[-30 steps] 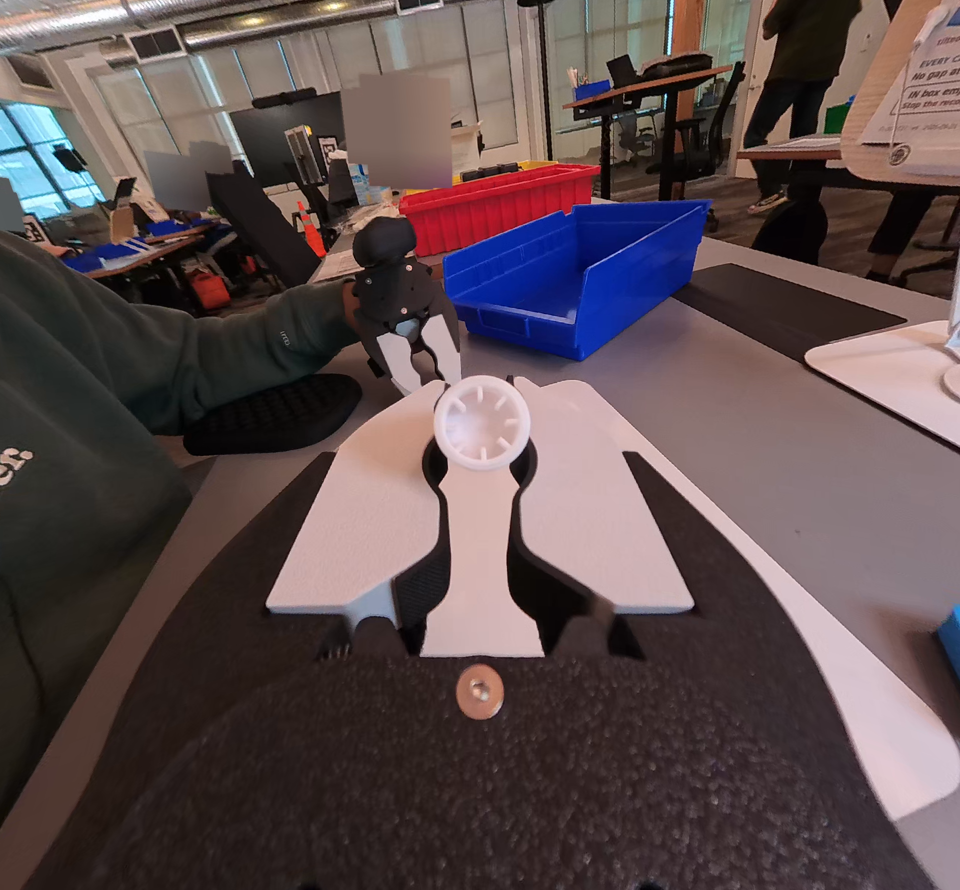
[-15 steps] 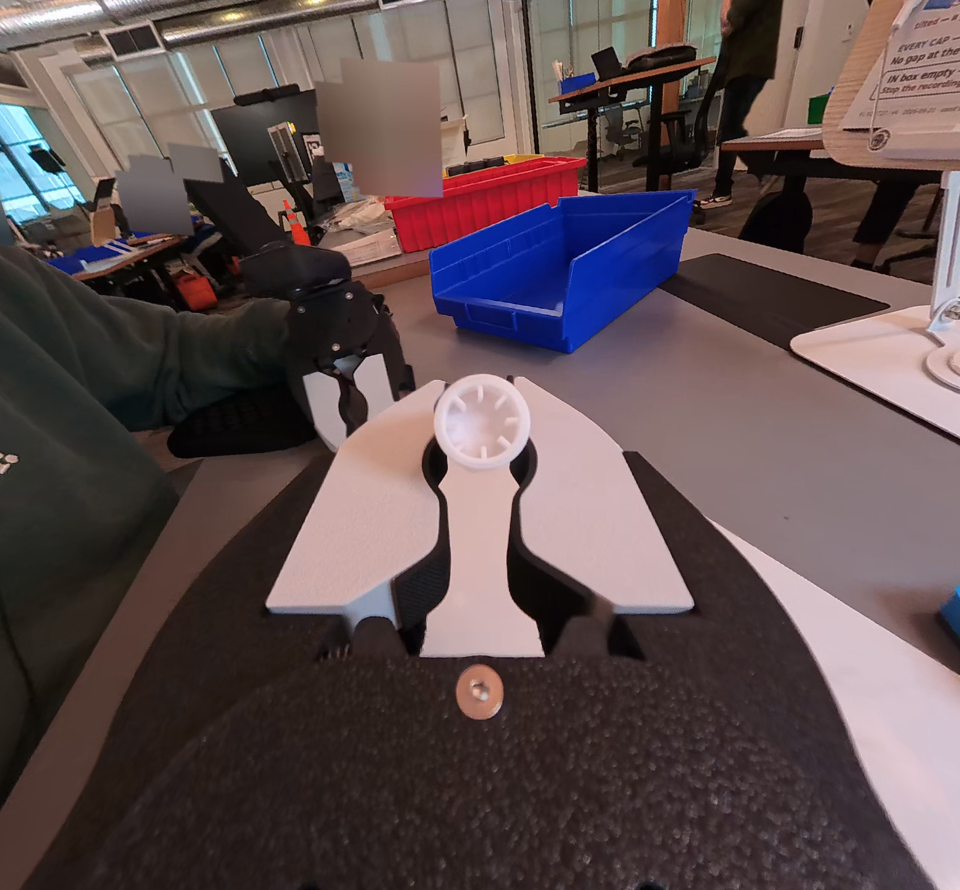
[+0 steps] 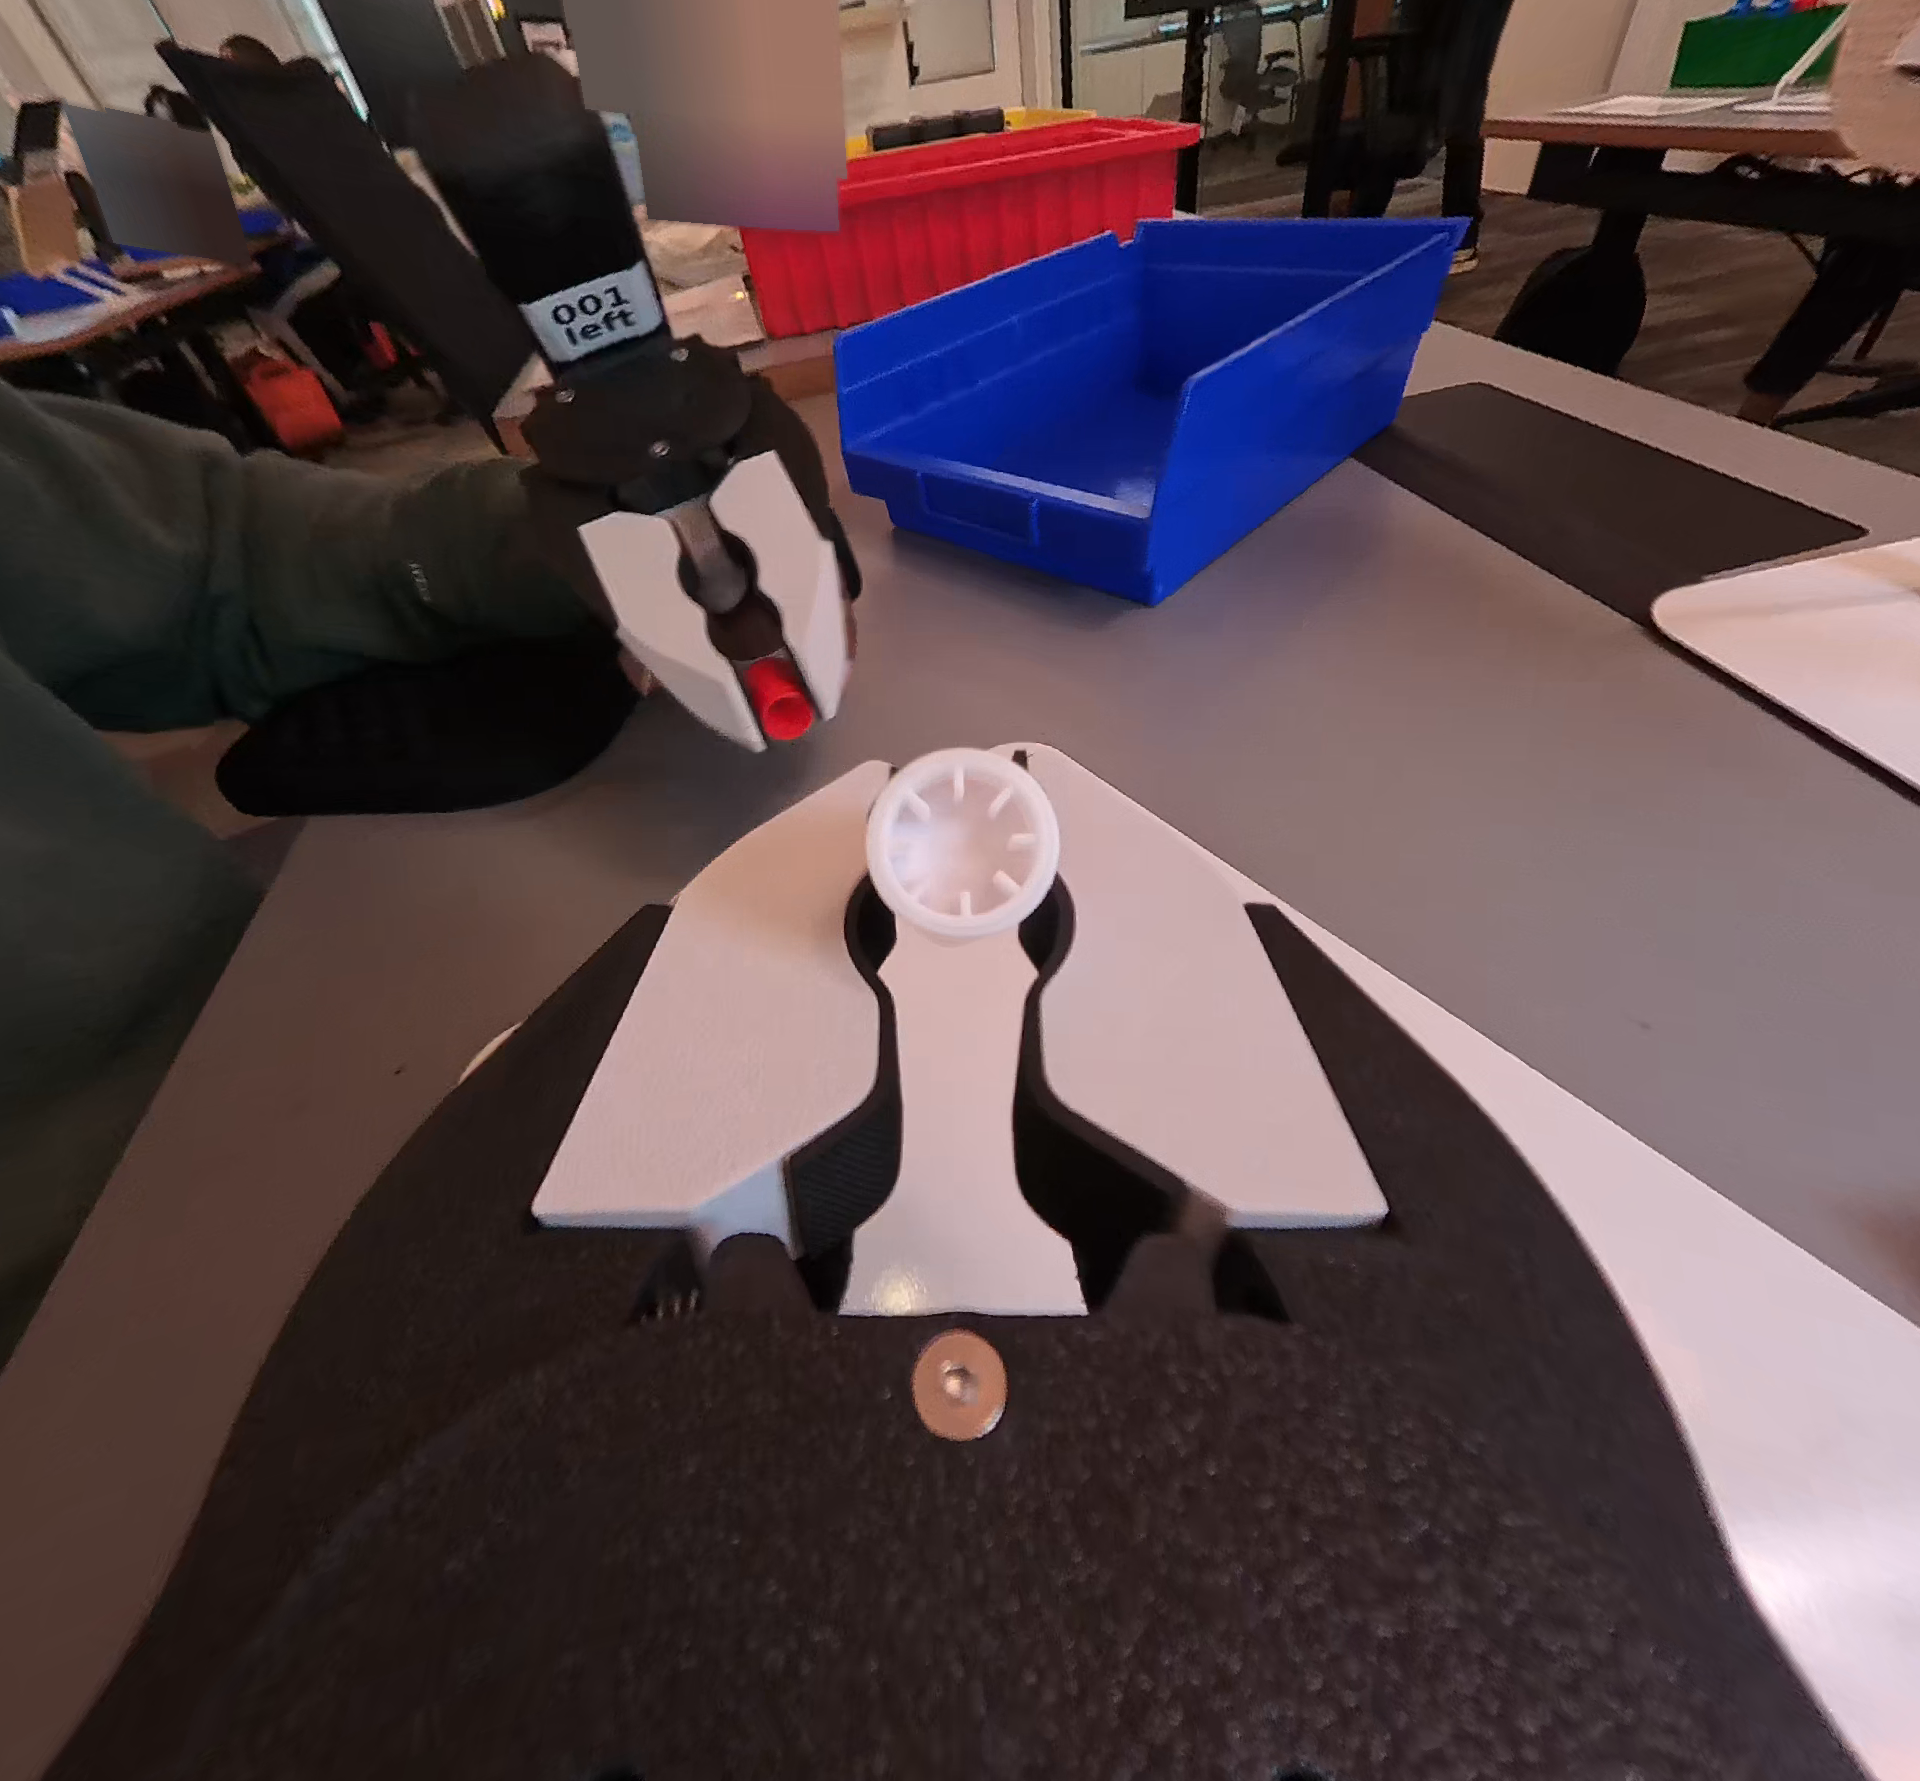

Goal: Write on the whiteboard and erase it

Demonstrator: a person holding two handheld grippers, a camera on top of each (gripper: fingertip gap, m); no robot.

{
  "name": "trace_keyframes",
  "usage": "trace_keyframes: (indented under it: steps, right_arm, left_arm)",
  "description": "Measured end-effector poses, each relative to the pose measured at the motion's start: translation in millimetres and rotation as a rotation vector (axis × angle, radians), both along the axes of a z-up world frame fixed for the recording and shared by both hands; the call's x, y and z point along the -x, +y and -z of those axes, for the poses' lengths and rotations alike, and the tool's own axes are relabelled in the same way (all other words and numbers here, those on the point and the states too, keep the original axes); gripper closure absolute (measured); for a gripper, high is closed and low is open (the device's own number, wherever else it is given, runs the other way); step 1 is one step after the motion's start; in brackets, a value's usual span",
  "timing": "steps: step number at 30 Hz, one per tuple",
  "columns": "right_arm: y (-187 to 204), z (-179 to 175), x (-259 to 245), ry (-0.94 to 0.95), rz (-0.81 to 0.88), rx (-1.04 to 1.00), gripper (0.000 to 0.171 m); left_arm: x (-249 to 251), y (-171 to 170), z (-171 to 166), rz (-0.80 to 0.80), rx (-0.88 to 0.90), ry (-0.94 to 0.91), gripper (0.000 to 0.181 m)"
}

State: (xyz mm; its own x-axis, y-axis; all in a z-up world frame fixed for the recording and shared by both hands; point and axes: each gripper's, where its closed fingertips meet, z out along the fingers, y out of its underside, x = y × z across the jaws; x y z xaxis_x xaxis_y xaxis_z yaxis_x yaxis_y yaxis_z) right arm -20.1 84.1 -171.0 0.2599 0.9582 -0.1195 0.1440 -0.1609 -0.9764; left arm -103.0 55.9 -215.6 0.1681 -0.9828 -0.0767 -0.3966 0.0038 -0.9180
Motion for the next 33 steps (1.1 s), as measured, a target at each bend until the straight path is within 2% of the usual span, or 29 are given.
trace_keyframes:
  steps: [6,16,33]
  right_arm:
    - [-6.4,1.2,25.1,-0.034,-0.049,-0.01,0.151]
    - [5.9,12.6,57.9,-0.113,-0.064,-0.007,0.151]
    - [8.8,38.2,61.8,-0.184,-0.077,0.015,0.151]
  left_arm:
    - [1.5,15.6,-0.7,-0.062,0.011,-0.086,0.165]
    - [8.9,14.5,-3.8,-0.061,0.004,-0.117,0.165]
    - [11.6,19.7,11.7,-0.071,-0.024,-0.039,0.165]
